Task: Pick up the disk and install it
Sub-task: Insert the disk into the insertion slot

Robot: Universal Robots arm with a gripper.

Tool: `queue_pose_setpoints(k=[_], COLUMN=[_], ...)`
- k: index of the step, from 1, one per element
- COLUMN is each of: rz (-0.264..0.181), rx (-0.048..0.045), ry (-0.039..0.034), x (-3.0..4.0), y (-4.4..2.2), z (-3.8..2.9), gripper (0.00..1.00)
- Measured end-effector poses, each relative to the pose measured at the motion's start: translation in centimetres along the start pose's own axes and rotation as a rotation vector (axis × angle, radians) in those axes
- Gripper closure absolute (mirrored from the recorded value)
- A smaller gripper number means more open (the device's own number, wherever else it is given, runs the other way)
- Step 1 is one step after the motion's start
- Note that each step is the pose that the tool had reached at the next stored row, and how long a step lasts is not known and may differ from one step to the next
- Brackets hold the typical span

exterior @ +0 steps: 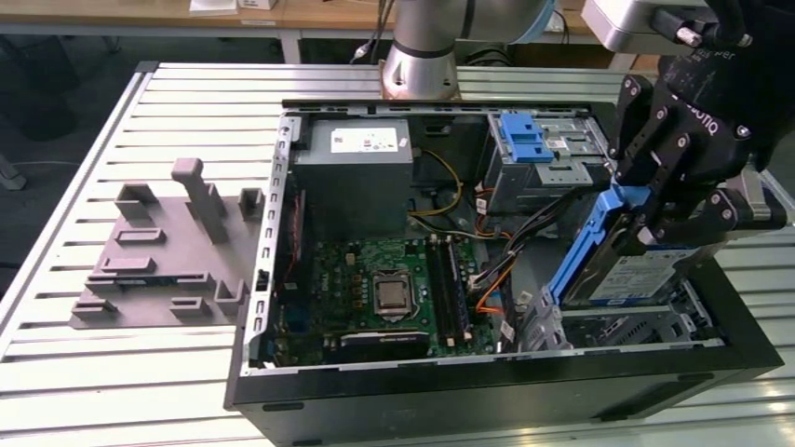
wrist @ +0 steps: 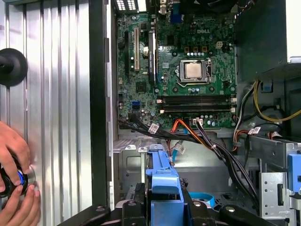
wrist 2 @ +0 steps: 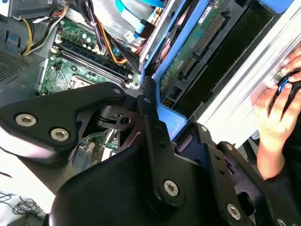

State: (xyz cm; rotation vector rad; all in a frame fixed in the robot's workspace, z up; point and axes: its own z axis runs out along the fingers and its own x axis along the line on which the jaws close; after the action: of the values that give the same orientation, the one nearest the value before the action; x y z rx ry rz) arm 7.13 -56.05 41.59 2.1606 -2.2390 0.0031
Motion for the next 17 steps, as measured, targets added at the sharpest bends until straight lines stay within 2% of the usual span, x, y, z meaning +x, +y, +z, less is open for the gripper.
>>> queue_pose_setpoints(k=[17], rz=[0.000], rx=[-0.0012], ry=[-0.0001], x=[-0.05], y=[-0.57], z=[1.43], gripper=[0.64])
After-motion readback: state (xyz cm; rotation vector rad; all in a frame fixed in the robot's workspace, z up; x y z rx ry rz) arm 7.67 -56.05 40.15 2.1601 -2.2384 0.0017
